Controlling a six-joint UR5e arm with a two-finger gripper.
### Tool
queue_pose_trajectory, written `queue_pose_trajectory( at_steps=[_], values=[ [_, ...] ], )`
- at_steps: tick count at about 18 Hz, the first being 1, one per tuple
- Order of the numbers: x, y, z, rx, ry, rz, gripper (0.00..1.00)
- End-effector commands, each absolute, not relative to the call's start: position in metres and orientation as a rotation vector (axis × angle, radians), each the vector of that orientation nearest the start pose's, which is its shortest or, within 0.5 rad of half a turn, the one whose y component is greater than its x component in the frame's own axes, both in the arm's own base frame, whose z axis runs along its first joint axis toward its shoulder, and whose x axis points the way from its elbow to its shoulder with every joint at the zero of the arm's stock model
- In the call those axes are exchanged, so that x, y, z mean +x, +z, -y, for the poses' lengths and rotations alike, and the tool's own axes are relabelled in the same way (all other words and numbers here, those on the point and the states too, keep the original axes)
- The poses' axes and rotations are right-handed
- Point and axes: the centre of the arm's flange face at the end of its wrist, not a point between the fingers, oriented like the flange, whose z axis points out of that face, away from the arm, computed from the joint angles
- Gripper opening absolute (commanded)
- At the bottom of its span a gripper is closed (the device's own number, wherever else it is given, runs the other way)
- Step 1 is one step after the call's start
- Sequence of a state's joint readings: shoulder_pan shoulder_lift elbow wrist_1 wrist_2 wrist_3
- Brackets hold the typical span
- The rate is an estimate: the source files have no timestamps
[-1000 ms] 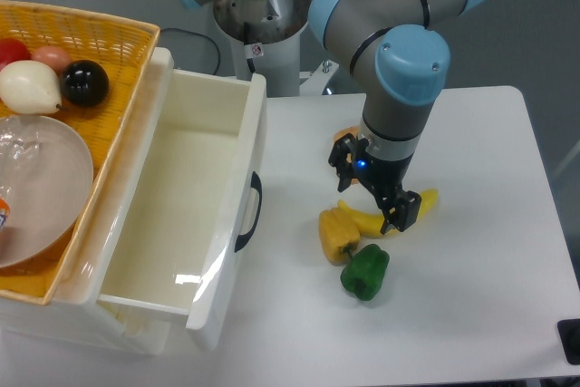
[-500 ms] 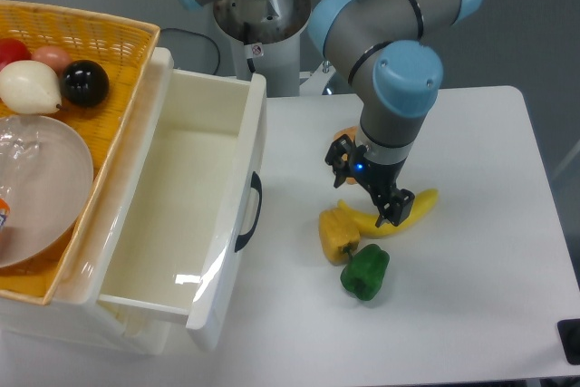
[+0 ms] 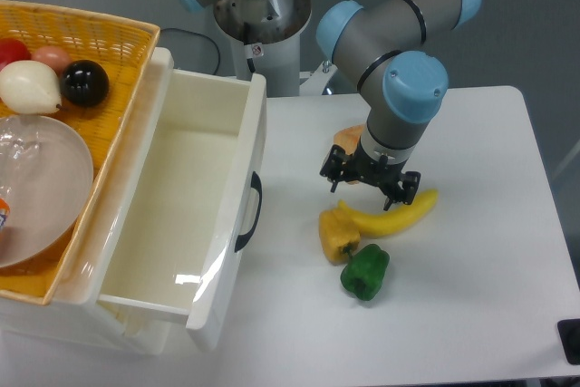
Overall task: Pick up the yellow pepper
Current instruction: 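Open the gripper and move it above the yellow pepper, then lower the open gripper down onto the yellow pepper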
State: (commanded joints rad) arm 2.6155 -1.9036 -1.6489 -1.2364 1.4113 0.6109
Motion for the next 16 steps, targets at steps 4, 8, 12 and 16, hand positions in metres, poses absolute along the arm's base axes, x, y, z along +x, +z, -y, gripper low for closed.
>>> queue_pose_trajectory(
  at_steps=[4, 8, 12, 16],
  values=[
    [-0.428, 0.289, -0.451, -2.988, -0.214, 0.643, 1.00],
    [-0.430, 0.272, -0.453, -3.007, -0.247, 0.653, 1.00],
    [-0.441, 0.259, -0.443, -3.013, -0.268, 0.698, 1.00],
    [-0.464, 0.240, -0.430, -3.008, -0.292, 0.792, 1.00]
  ],
)
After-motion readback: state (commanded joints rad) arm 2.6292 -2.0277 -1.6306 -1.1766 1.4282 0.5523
